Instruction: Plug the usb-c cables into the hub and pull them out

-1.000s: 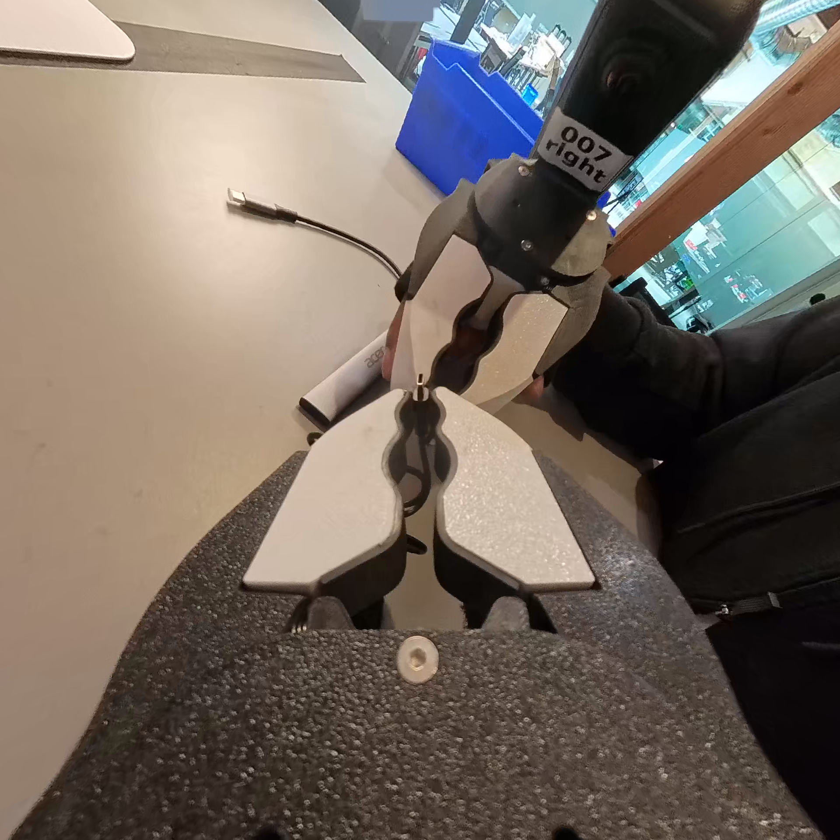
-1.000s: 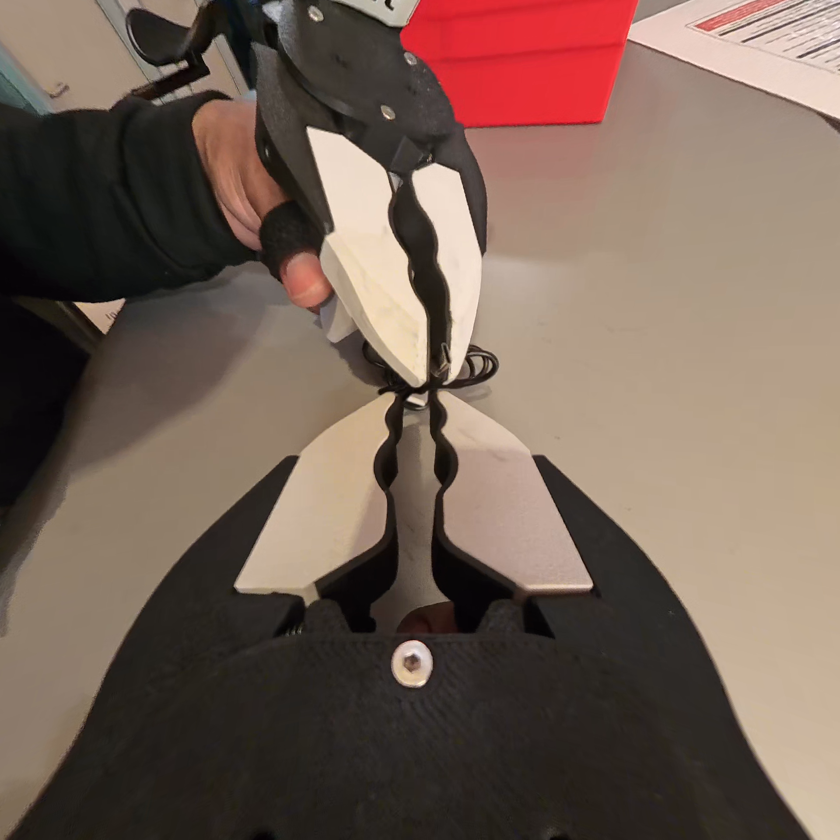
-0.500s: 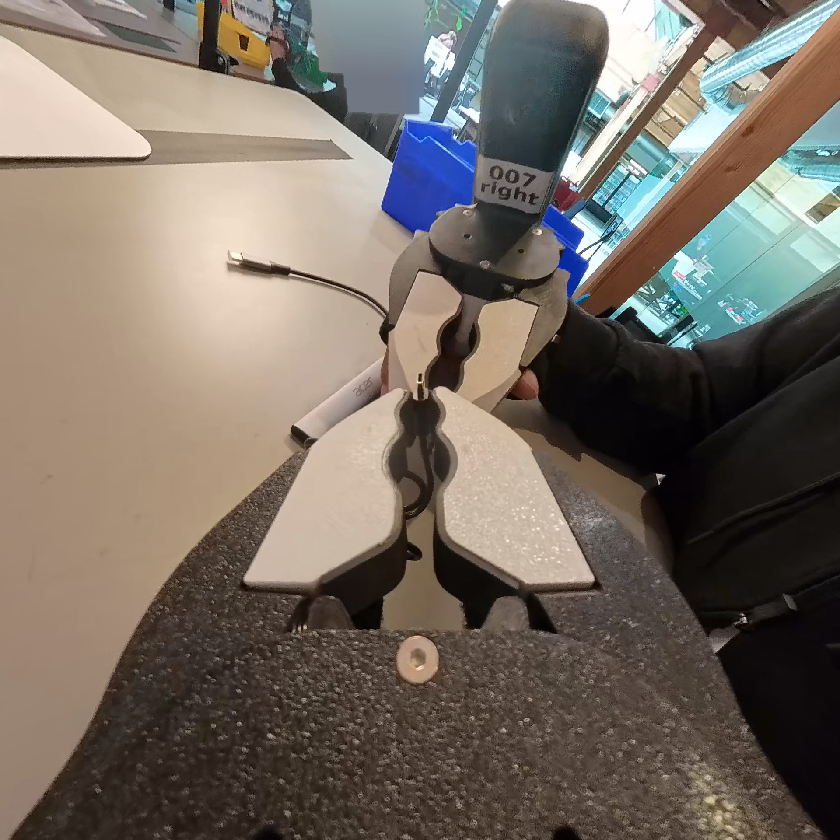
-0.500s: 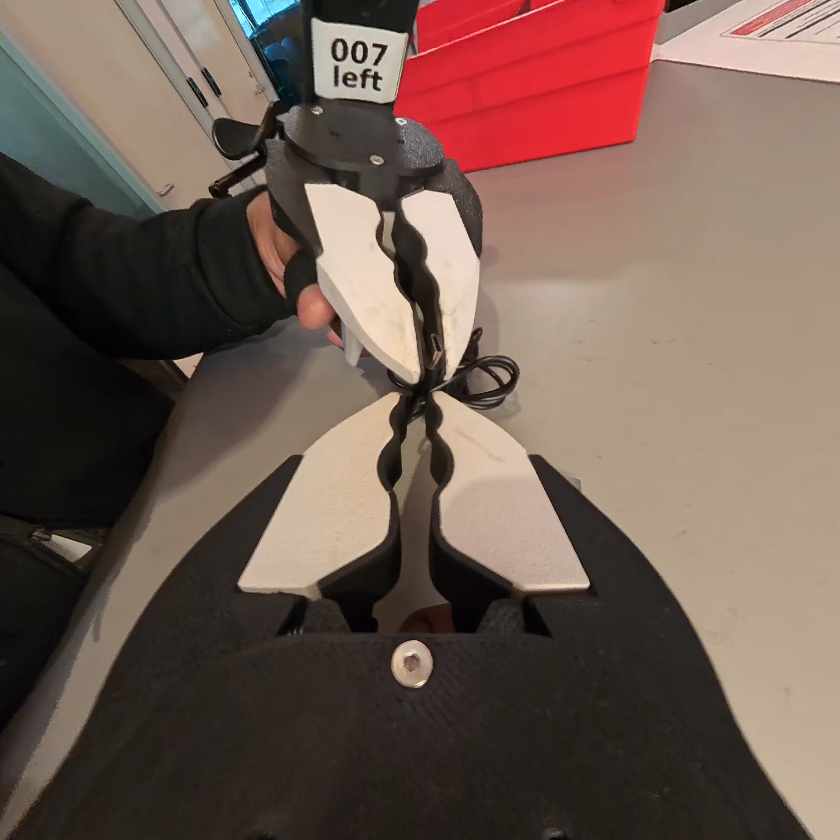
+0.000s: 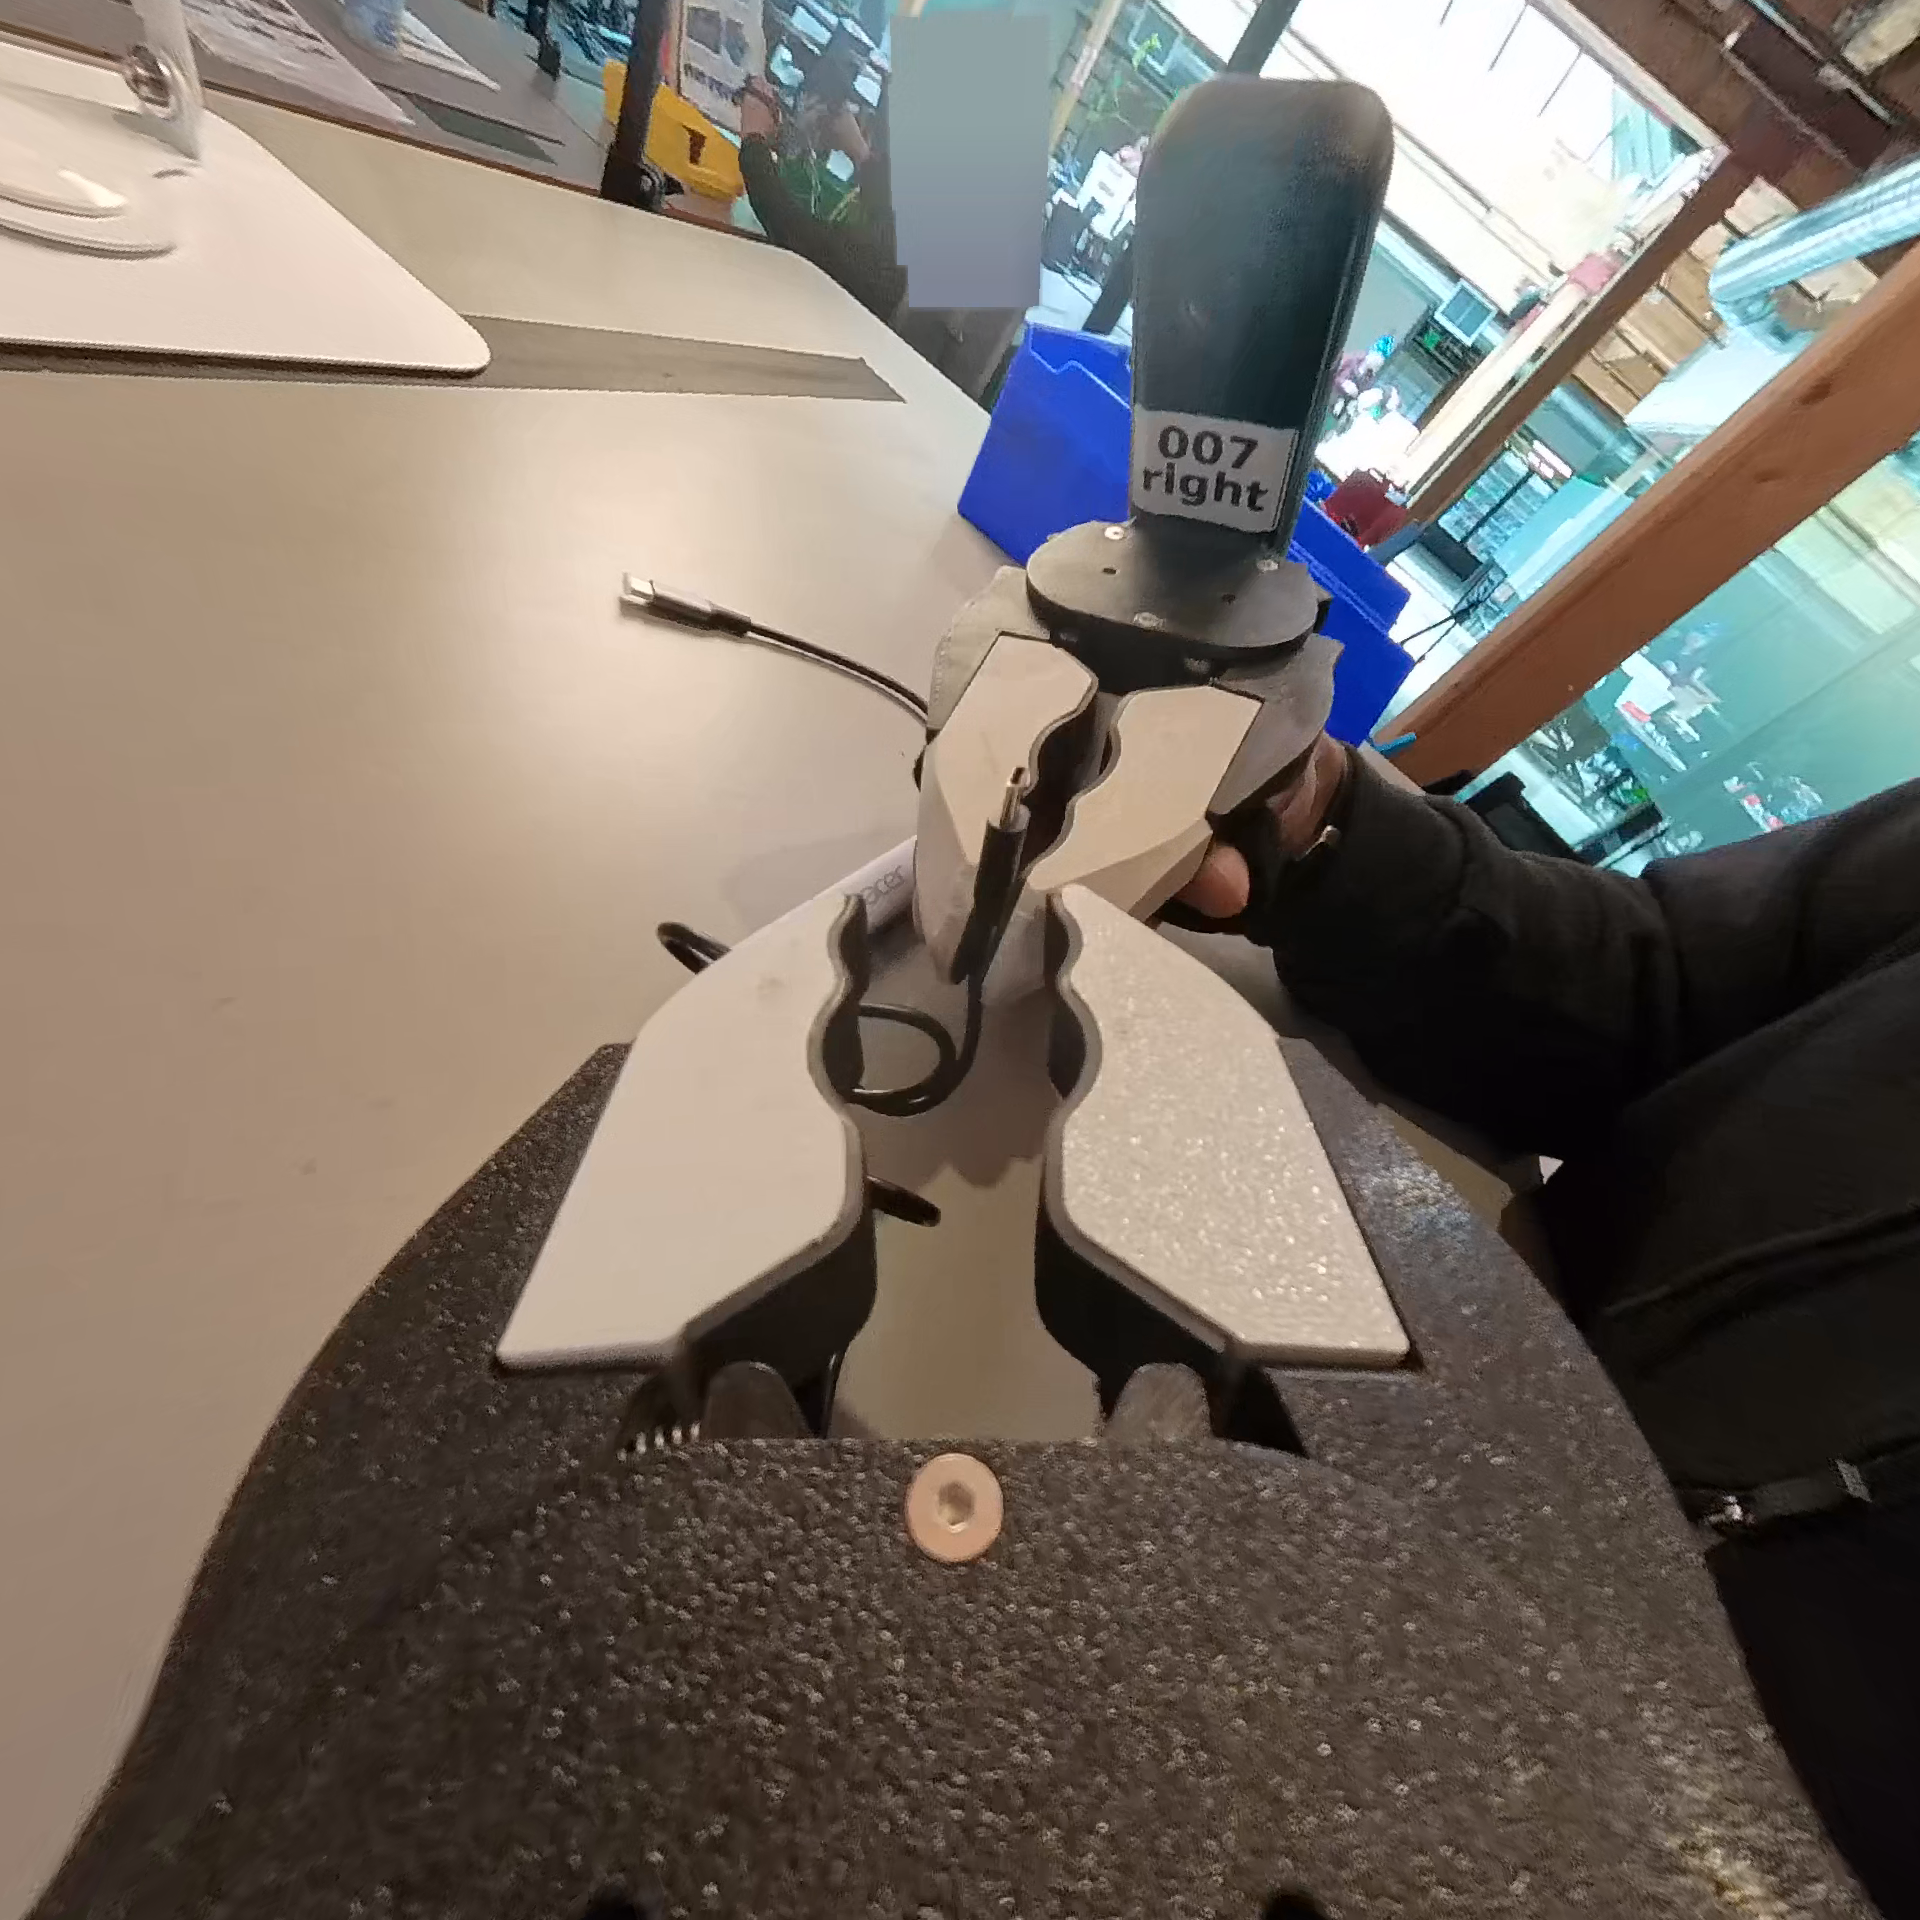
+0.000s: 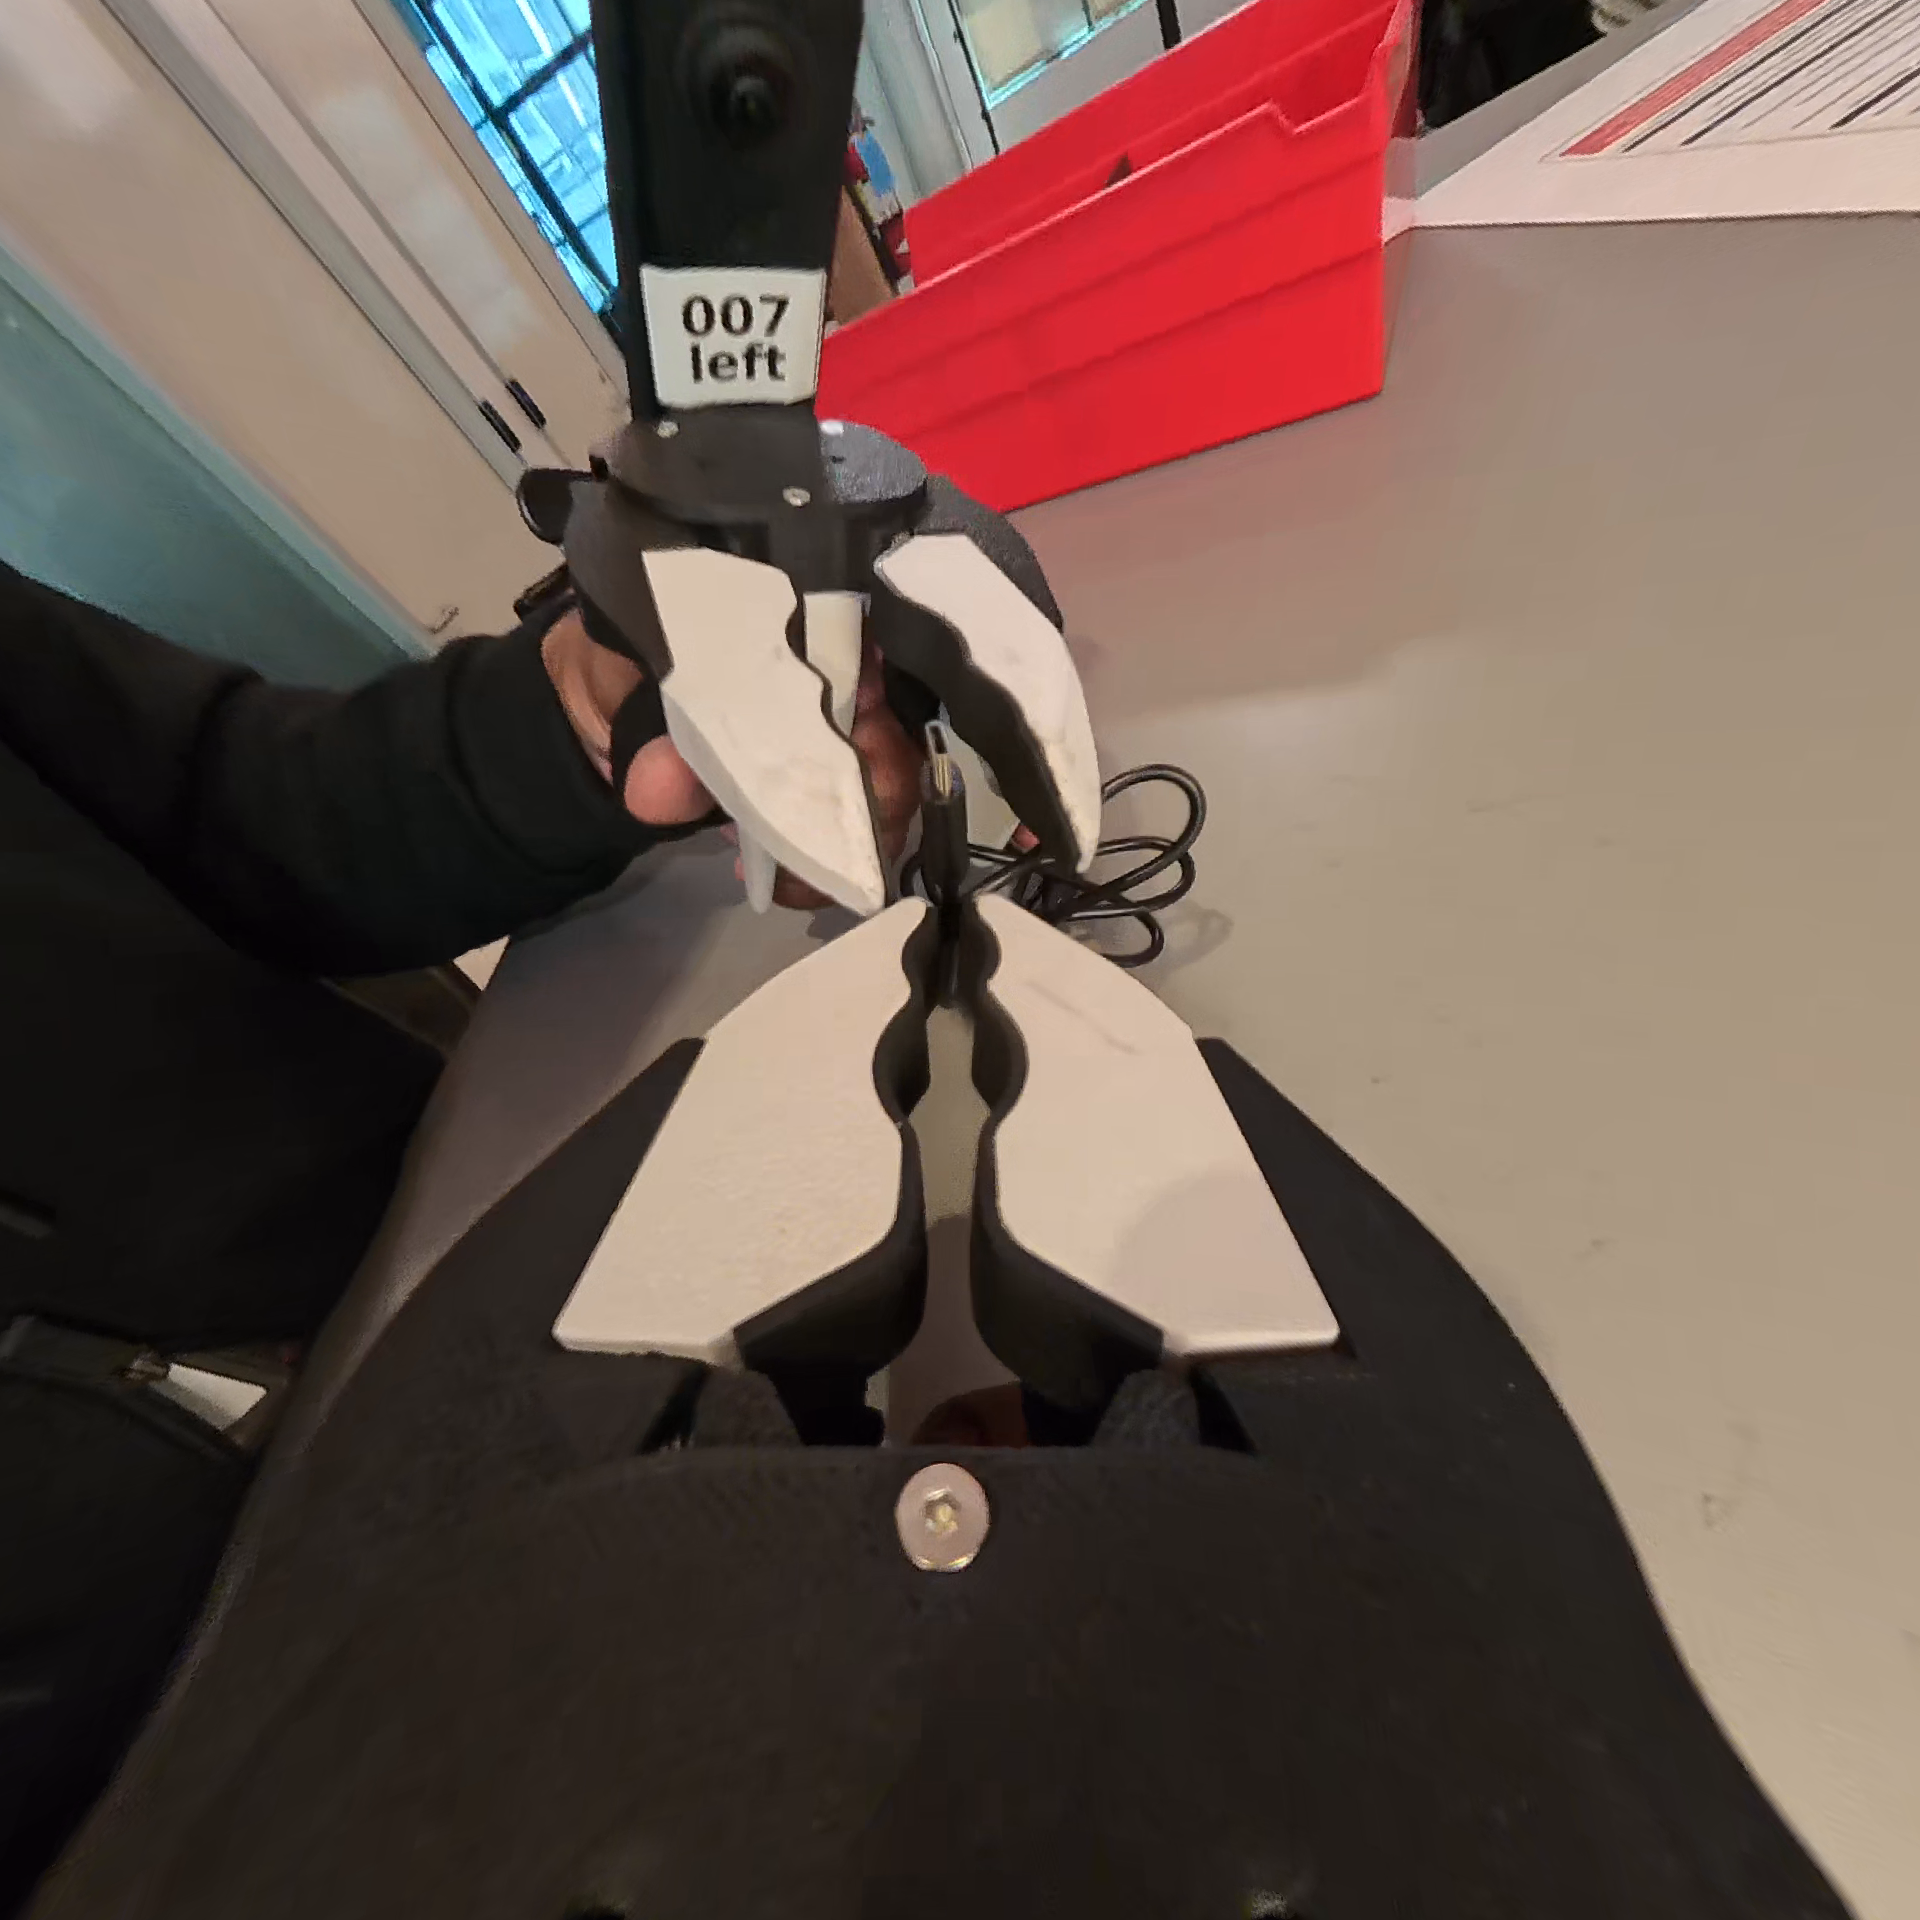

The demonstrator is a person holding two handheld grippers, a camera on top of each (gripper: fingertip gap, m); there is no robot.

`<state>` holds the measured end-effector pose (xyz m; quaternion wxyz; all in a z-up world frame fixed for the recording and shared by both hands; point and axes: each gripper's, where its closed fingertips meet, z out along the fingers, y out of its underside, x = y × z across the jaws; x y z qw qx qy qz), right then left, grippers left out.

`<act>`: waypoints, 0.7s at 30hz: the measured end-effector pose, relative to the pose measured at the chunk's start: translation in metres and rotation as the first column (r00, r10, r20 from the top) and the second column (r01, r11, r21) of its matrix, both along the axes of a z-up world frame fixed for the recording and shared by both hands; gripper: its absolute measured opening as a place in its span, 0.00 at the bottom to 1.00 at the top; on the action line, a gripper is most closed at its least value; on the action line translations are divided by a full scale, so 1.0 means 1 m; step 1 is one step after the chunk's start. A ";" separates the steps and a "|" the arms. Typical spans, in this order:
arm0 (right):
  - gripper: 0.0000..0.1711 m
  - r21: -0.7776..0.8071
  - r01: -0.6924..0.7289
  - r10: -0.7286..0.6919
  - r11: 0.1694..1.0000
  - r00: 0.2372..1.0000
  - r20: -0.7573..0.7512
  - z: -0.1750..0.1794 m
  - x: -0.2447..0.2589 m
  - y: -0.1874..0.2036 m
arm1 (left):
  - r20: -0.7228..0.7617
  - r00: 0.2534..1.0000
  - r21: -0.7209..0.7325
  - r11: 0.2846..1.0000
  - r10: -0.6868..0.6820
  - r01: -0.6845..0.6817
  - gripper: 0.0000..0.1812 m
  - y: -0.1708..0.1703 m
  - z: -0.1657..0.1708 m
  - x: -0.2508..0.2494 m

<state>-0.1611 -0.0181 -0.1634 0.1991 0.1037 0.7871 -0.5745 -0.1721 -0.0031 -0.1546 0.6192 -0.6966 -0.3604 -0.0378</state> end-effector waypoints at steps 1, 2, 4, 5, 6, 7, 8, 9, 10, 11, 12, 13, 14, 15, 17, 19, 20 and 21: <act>0.01 -0.012 0.003 -0.003 1.000 1.000 0.017 0.001 0.000 0.000 | 0.002 1.000 0.017 1.000 0.013 -0.013 0.17 -0.001 0.001 -0.001; 0.01 -0.023 0.006 -0.005 1.000 0.999 0.037 0.003 0.000 -0.001 | 0.003 1.000 0.036 0.999 0.021 -0.021 0.15 -0.002 0.002 -0.001; 0.01 -0.040 0.006 -0.003 0.999 0.998 0.064 0.005 0.000 -0.002 | 0.002 1.000 0.073 0.997 0.028 -0.028 0.11 -0.002 0.006 0.000; 0.02 -0.045 0.002 0.001 0.999 0.998 0.071 0.005 0.001 -0.003 | 0.000 1.000 0.085 0.996 0.029 -0.029 0.09 -0.002 0.007 0.001; 0.01 -0.044 0.001 0.002 0.999 0.997 0.074 0.005 0.002 -0.003 | -0.005 1.000 0.094 0.995 0.028 -0.028 0.07 -0.001 0.008 0.002; 0.02 -0.041 -0.001 0.004 0.999 0.997 0.076 0.005 0.002 -0.004 | -0.008 1.000 0.099 0.995 0.028 -0.027 0.06 -0.001 0.009 0.002; 0.02 -0.034 -0.003 0.006 0.999 0.997 0.077 0.003 0.003 -0.004 | -0.009 1.000 0.102 0.994 0.030 -0.029 0.06 0.000 0.009 0.003; 0.02 -0.027 -0.006 0.007 1.000 0.997 0.073 0.002 0.003 -0.004 | -0.007 0.999 0.102 0.994 0.034 -0.033 0.06 0.001 0.008 0.002; 0.02 -0.016 -0.008 0.009 1.000 0.998 0.067 0.000 0.004 -0.005 | -0.008 0.999 0.099 0.995 0.034 -0.033 0.04 0.002 0.006 0.003; 0.02 -0.004 -0.008 0.008 1.000 0.998 0.061 -0.002 0.004 -0.005 | -0.013 0.999 0.088 0.995 0.038 -0.037 0.04 0.003 0.004 0.002; 0.02 0.007 -0.006 0.006 1.000 0.998 0.056 -0.004 0.004 -0.004 | -0.024 0.999 0.070 0.997 0.046 -0.045 0.04 0.003 0.002 0.002; 0.02 0.018 -0.008 0.007 1.000 0.999 0.049 -0.005 0.003 -0.002 | -0.034 0.998 0.052 0.998 0.049 -0.047 0.04 0.003 0.001 0.002; 0.04 0.025 -0.007 0.006 1.000 0.999 0.040 -0.005 0.001 0.000 | -0.039 0.998 0.035 0.998 0.048 -0.047 0.04 0.002 0.001 0.002; 0.06 0.029 -0.004 0.003 1.000 1.000 0.028 -0.004 -0.001 0.004 | -0.042 0.998 0.021 0.999 0.041 -0.040 0.04 0.003 0.000 0.002; 0.07 0.012 0.002 -0.002 1.000 1.000 0.011 0.002 -0.005 0.011 | -0.034 0.999 -0.010 1.000 0.006 -0.006 0.04 0.005 -0.001 0.006; 0.09 -0.014 0.003 -0.003 1.000 1.000 0.011 0.008 -0.007 0.017 | -0.014 0.999 -0.033 0.998 -0.050 0.049 0.04 0.008 -0.002 0.011; 0.10 -0.036 -0.002 0.003 0.999 1.000 0.024 0.013 -0.007 0.019 | 0.001 0.997 -0.060 0.995 -0.080 0.080 0.04 0.009 -0.005 0.015; 0.10 -0.057 -0.009 0.011 0.998 0.999 0.037 0.017 -0.006 0.020 | 0.012 0.994 -0.089 0.990 -0.105 0.106 0.04 0.011 -0.009 0.018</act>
